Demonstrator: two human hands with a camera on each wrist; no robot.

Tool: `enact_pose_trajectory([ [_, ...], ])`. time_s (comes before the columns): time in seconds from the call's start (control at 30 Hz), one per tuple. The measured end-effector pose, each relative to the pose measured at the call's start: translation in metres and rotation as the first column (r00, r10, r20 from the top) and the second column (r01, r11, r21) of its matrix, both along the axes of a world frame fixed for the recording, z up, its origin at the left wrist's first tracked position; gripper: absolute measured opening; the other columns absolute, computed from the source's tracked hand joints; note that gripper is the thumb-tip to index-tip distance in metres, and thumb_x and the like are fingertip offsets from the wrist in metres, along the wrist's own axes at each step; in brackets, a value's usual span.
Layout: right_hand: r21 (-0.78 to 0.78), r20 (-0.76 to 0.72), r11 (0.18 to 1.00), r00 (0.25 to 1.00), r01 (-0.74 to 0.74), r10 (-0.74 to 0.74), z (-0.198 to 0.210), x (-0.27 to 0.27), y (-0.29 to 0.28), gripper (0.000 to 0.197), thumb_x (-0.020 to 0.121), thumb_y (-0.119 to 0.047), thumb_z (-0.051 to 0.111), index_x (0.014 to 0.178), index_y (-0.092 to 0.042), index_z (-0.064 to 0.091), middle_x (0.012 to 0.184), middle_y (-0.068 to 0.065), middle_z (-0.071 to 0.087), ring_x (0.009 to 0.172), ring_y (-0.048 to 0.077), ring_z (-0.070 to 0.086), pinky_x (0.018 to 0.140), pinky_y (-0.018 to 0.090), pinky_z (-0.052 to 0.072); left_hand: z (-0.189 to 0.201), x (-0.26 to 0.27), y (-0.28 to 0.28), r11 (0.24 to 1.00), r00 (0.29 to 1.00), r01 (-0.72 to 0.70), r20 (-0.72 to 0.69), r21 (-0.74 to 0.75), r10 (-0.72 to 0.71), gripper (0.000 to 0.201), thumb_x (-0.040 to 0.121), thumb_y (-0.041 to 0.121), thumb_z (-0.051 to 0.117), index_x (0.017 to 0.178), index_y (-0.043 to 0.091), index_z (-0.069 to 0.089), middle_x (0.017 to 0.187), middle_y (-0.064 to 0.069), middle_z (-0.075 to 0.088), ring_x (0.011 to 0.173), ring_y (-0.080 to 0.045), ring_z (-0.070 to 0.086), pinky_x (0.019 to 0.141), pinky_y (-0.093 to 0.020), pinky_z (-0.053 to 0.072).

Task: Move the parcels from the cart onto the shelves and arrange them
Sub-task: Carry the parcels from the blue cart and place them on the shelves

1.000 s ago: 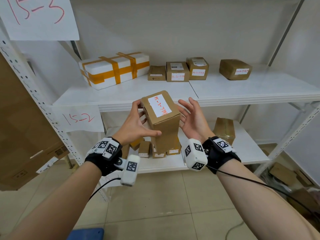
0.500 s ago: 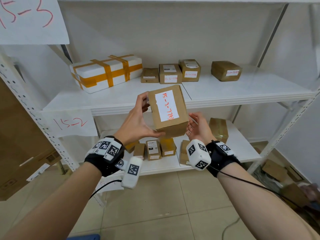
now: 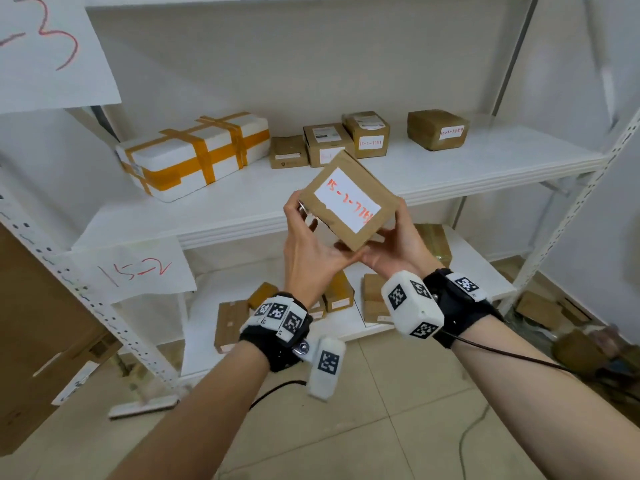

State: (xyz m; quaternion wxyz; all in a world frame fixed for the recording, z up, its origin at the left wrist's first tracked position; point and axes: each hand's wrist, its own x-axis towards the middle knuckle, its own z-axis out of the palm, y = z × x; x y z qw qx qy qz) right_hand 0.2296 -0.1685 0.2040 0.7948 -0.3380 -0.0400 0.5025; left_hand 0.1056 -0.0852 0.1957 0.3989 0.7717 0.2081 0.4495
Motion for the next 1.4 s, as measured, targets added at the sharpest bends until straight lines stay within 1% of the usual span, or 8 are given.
enact_pose_trajectory([
  [0.13, -0.089, 0.078, 0.991, 0.992, 0.104, -0.098, 0.009, 0.007, -0.004, 0.049, 0.087, -0.049, 0.066, 0.118, -0.011, 0.062, 0.116, 0.016, 0.073, 0.110, 0.030, 0.068, 0.075, 0.045, 0.061, -0.004, 0.005, 0.011, 0.984, 0.985, 0.172, 0.016, -0.050, -0.171, 0.113, 0.049, 0.041, 0.095, 0.136, 0.029, 0.024, 0.138, 0.012, 0.041, 0.129, -0.004, 0.044, 0.108, -0.025, 0.039],
  [0.23, -0.151, 0.114, 0.979, 0.987, 0.134, -0.117, 0.006, 0.017, -0.008, 0.059, 0.085, -0.054, 0.066, 0.127, -0.014, 0.065, 0.110, 0.011, 0.076, 0.097, 0.025, 0.074, 0.064, 0.036, 0.061, -0.005, 0.002, 0.022, 0.952, 0.953, 0.301, -0.028, -0.059, -0.303, 0.109, 0.050, 0.041, 0.094, 0.137, 0.029, 0.029, 0.138, 0.013, 0.043, 0.128, -0.003, 0.045, 0.108, -0.028, 0.040],
  [0.4, -0.247, 0.255, 0.945, 0.955, 0.215, -0.150, 0.000, 0.024, 0.001, 0.074, 0.073, -0.066, 0.071, 0.128, -0.017, 0.067, 0.122, 0.013, 0.071, 0.111, 0.026, 0.070, 0.070, 0.034, 0.059, -0.007, 0.004, 0.033, 0.938, 0.940, 0.336, -0.026, -0.082, -0.339, 0.104, 0.056, 0.041, 0.092, 0.138, 0.028, 0.031, 0.138, 0.010, 0.043, 0.127, -0.001, 0.045, 0.105, -0.022, 0.042],
  [0.53, -0.244, 0.325, 0.940, 0.934, 0.237, -0.151, 0.000, 0.026, 0.010, 0.078, 0.068, -0.073, 0.070, 0.128, -0.023, 0.068, 0.123, 0.011, 0.072, 0.114, 0.027, 0.068, 0.092, 0.038, 0.056, -0.005, 0.006, 0.046, 0.933, 0.936, 0.349, -0.023, -0.087, -0.352, 0.096, 0.062, 0.042, 0.088, 0.139, 0.030, 0.032, 0.138, 0.011, 0.043, 0.122, 0.006, 0.045, 0.095, -0.006, 0.040],
  [0.73, -0.257, 0.363, 0.936, 0.921, 0.242, -0.139, -0.001, 0.035, 0.015, 0.088, 0.061, -0.082, 0.069, 0.130, -0.028, 0.066, 0.126, 0.012, 0.070, 0.121, 0.031, 0.064, 0.110, 0.048, 0.043, -0.010, 0.021, 0.054, 0.918, 0.922, 0.381, -0.037, -0.108, -0.387, 0.095, 0.062, 0.043, 0.088, 0.139, 0.034, 0.032, 0.138, 0.014, 0.043, 0.124, -0.005, 0.049, 0.099, -0.025, 0.045],
  [0.97, -0.085, 0.324, 0.979, 0.935, 0.183, -0.146, 0.005, 0.064, 0.020, 0.063, 0.093, -0.062, 0.049, 0.138, -0.020, 0.060, 0.129, 0.016, 0.067, 0.116, 0.032, 0.066, 0.095, 0.043, 0.053, -0.011, 0.060, 0.069, 0.900, 0.901, 0.408, -0.094, -0.152, -0.424, 0.092, 0.064, 0.040, 0.088, 0.135, 0.037, 0.030, 0.139, 0.015, 0.045, 0.127, -0.004, 0.047, 0.105, -0.026, 0.042],
  [1.27, -0.079, 0.417, 0.985, 0.902, 0.155, -0.109, 0.015, 0.159, 0.059, 0.061, 0.090, -0.065, 0.054, 0.136, -0.026, 0.061, 0.127, 0.012, 0.069, 0.120, 0.033, 0.064, 0.107, 0.051, 0.046, 0.005, 0.158, 0.104, 0.922, 0.918, 0.346, -0.142, -0.173, -0.370, 0.088, 0.068, 0.028, 0.088, 0.135, 0.030, 0.031, 0.136, 0.011, 0.050, 0.123, -0.008, 0.051, 0.104, -0.027, 0.044],
  [1.4, -0.039, 0.421, 0.988, 0.899, 0.149, -0.119, 0.021, 0.204, 0.076, 0.055, 0.092, -0.060, 0.055, 0.135, -0.025, 0.062, 0.126, 0.012, 0.070, 0.120, 0.033, 0.064, 0.106, 0.052, 0.047, 0.015, 0.201, 0.119, 0.928, 0.917, 0.339, -0.166, -0.152, -0.362, 0.085, 0.071, 0.025, 0.085, 0.137, 0.026, 0.031, 0.135, 0.010, 0.050, 0.117, -0.004, 0.050, 0.094, -0.014, 0.041],
])
